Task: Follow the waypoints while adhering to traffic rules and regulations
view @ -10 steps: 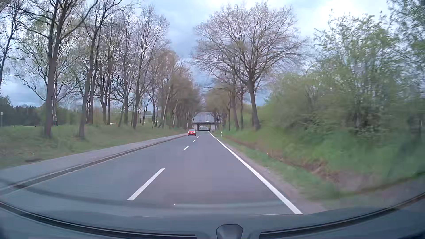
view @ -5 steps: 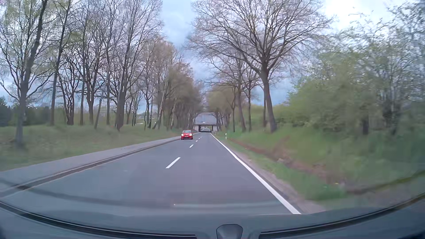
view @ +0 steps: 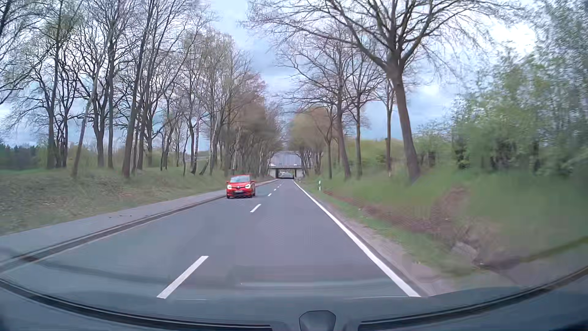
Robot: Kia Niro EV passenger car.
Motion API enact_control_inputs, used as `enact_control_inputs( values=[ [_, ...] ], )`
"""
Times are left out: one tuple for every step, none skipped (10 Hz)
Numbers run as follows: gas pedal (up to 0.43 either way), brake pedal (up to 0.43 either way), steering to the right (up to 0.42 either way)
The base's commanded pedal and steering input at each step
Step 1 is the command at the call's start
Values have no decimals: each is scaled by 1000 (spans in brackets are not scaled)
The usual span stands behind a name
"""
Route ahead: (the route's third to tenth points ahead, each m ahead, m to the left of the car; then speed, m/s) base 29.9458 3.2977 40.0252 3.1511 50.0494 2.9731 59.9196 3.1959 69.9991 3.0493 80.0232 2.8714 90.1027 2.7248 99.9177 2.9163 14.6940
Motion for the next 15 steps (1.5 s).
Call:
enact_control_inputs(
  values=[
    [8, 0, -5],
    [0, 0, -5],
    [0, 0, -5],
    [0, 0, -5],
    [0, 0, -5],
    [0, 0, -5],
    [0, 0, -5],
    [0, 0, -4],
    [0, 0, -5],
    [0, 0, -4],
    [0, 0, -2],
    [0, 0, 1],
    [0, 0, 3],
    [0, 0, 2],
    [0, 0, 2]
  ],
)
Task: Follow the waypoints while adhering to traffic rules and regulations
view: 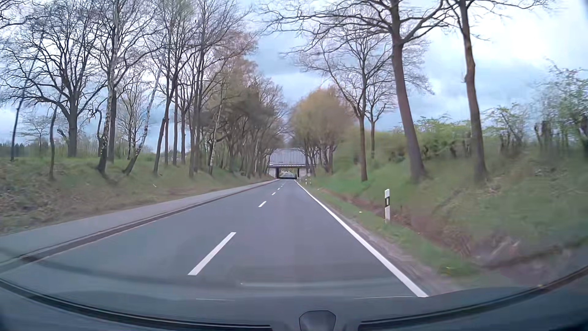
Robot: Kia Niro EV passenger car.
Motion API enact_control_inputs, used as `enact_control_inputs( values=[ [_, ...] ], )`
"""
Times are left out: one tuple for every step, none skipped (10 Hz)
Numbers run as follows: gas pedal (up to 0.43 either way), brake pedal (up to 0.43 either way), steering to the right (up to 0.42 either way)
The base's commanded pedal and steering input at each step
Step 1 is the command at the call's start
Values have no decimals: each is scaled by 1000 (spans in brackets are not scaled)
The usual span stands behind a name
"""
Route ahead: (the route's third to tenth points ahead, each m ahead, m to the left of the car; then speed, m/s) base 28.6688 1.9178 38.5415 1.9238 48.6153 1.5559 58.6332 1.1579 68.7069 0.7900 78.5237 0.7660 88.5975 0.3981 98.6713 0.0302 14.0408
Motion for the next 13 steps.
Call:
enact_control_inputs(
  values=[
    [0, 0, 2],
    [0, 0, 2],
    [0, 0, 2],
    [0, 0, 2],
    [0, 0, 2],
    [0, 0, 1],
    [0, 0, 2],
    [0, 0, 2],
    [0, 0, 1],
    [0, 0, 1],
    [0, 0, 1],
    [0, 0, 1],
    [0, 0, 1]
  ],
)
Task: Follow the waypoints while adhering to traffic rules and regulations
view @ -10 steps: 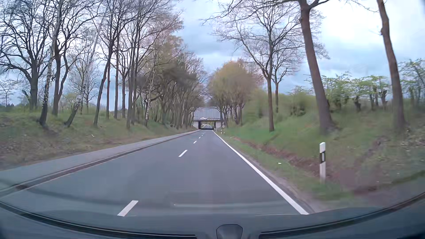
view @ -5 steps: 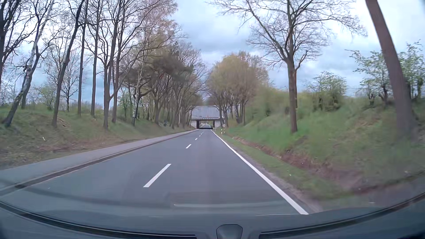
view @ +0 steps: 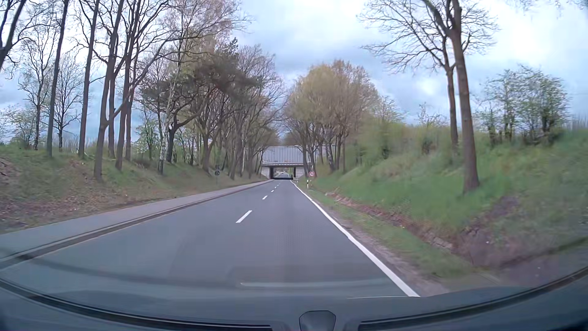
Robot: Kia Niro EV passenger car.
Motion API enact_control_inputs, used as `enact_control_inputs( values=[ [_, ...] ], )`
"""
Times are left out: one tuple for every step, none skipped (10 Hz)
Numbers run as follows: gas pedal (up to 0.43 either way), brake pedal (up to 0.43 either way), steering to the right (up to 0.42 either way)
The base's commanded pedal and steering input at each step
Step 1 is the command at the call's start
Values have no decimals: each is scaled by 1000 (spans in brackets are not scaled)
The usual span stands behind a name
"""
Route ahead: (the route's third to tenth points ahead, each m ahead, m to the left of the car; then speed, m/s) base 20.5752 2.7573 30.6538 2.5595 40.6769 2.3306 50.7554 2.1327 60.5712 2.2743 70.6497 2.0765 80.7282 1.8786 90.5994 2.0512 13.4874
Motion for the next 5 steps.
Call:
enact_control_inputs(
  values=[
    [0, 0, 1],
    [0, 6, 1],
    [0, 12, 1],
    [0, 37, 0],
    [0, 61, 0]
  ],
)
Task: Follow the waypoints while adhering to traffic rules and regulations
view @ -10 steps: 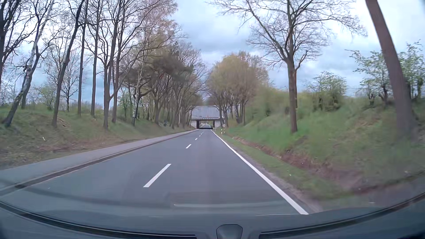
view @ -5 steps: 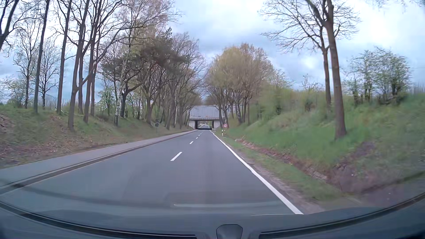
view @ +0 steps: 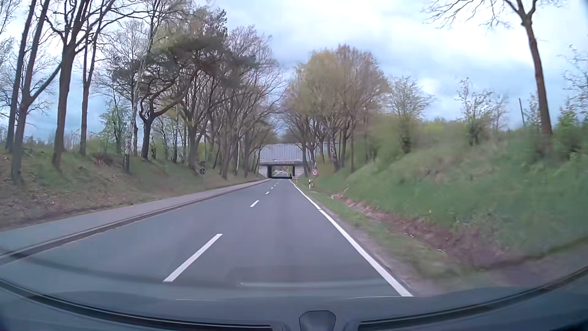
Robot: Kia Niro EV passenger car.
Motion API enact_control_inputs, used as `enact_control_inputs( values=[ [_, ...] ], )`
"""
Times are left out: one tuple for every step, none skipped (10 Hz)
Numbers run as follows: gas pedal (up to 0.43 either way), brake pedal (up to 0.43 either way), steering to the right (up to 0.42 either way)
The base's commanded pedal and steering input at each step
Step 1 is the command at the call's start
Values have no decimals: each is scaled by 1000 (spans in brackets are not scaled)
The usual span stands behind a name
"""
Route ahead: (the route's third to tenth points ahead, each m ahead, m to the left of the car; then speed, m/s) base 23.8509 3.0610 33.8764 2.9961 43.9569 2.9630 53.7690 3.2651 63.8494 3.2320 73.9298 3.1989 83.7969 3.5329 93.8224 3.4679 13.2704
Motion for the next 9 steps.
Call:
enact_control_inputs(
  values=[
    [0, 67, 0],
    [0, 73, -2],
    [0, 73, -3],
    [0, 61, -3],
    [0, 49, -3],
    [0, 12, -3],
    [0, 0, -3],
    [0, 0, -4],
    [0, 0, -4]
  ],
)
